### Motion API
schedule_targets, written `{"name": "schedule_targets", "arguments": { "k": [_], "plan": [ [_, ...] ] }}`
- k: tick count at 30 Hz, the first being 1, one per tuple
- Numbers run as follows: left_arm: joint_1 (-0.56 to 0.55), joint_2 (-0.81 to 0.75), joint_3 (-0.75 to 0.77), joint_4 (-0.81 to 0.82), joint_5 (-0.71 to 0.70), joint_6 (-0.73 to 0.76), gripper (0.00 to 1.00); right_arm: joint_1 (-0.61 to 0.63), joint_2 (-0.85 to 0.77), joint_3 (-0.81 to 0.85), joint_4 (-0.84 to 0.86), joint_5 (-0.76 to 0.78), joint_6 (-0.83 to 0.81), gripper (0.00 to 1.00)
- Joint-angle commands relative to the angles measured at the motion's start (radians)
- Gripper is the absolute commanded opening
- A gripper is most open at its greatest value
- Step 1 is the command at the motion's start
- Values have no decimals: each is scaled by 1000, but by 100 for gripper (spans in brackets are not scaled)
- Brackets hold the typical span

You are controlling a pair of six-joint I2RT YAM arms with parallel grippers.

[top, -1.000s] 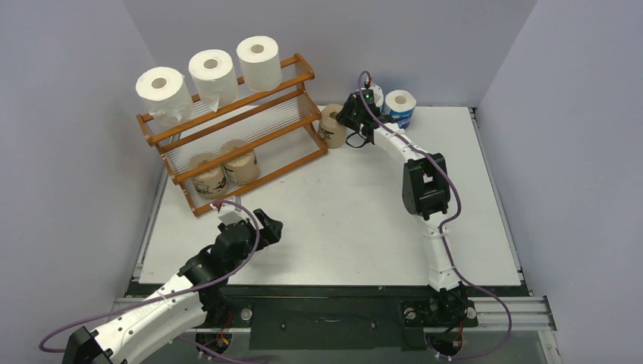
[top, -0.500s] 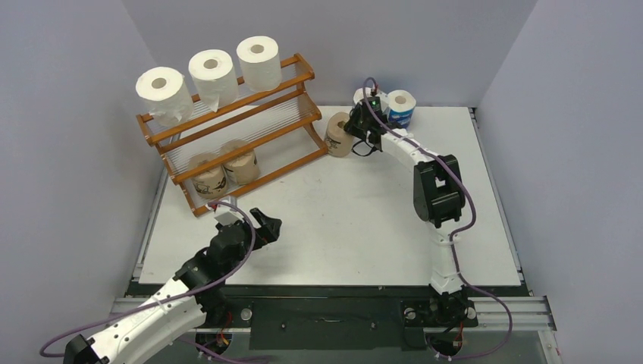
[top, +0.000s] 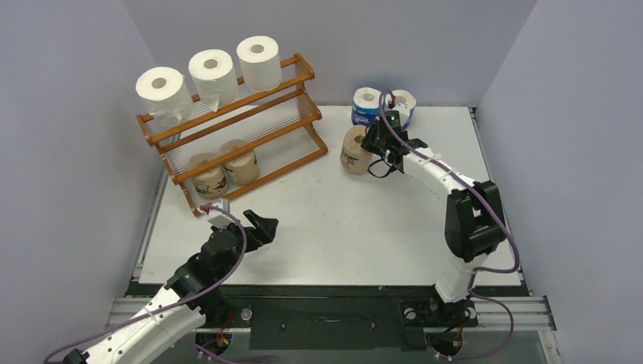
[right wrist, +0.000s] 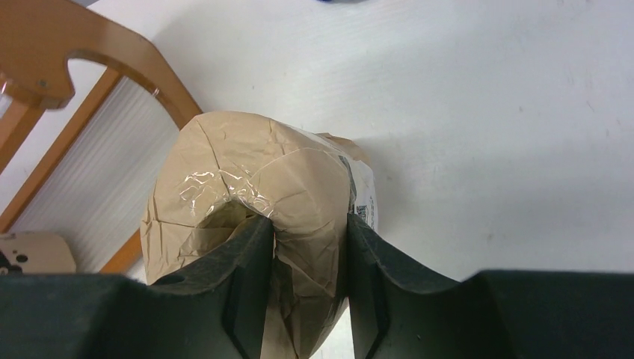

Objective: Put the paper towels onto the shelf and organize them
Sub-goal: Move the paper towel to the center of the board.

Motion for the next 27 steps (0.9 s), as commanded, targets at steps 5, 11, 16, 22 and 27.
{"name": "schedule_targets", "arguments": {
  "k": [5, 11, 16, 22, 27],
  "plan": [
    [6, -70, 11, -42, 1, 6, 96, 154, -285, -213, 50, 76, -72, 24],
    [7, -103, 26, -78, -17, 7, 96, 288, -334, -233, 0, 98, -121, 23],
    [6, -133, 46, -114, -42, 17, 96, 377, -285, -184, -51, 74, -166, 24],
    [6, -129, 79, -137, -63, 8, 96, 434, -193, -136, -67, 40, -201, 23],
    [7, -73, 98, -130, -67, -6, 96, 464, -159, -118, -86, 13, -236, 24]
  ]
}}
